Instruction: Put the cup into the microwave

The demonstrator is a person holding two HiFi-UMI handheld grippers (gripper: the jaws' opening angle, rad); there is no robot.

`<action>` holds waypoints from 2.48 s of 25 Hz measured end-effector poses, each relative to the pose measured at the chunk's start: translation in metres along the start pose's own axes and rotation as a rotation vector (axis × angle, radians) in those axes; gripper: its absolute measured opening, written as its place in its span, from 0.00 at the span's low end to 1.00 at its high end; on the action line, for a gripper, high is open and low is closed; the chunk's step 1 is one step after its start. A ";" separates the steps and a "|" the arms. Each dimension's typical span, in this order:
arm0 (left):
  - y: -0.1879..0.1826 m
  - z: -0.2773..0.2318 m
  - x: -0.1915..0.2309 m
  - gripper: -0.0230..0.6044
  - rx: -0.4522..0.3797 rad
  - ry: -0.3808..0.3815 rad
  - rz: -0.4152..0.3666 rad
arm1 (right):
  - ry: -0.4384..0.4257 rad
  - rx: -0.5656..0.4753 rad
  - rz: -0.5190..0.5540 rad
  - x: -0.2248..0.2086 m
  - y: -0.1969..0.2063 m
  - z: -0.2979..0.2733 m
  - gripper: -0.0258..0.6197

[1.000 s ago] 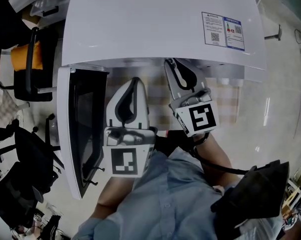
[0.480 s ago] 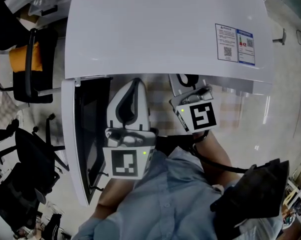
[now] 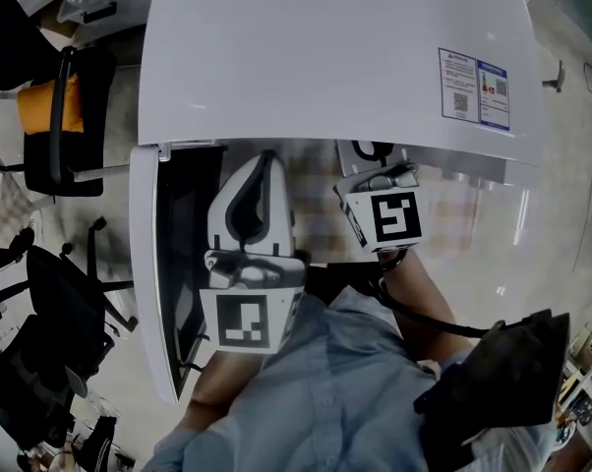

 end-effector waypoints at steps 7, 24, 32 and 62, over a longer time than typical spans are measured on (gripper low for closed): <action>-0.001 0.009 0.001 0.04 -0.010 -0.013 -0.007 | -0.004 -0.010 0.042 0.008 -0.003 0.001 0.24; -0.021 0.059 -0.045 0.04 -0.022 -0.021 -0.016 | 0.010 -0.007 0.017 0.015 -0.019 0.072 0.25; -0.060 0.103 -0.099 0.04 -0.049 -0.014 -0.029 | -0.056 -0.064 -0.017 0.025 -0.070 0.155 0.05; -0.135 0.178 -0.187 0.04 -0.119 -0.051 -0.076 | -0.185 -0.178 0.004 0.041 -0.175 0.286 0.04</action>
Point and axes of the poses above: the fingertips, and each gripper's own axes: z backward along the fingers, x to its left, y out of its underside, the point moved 10 cm from there along z, backward along the fingers, and after that the axes turned 6 degrees about x, right-handed, at the moved point
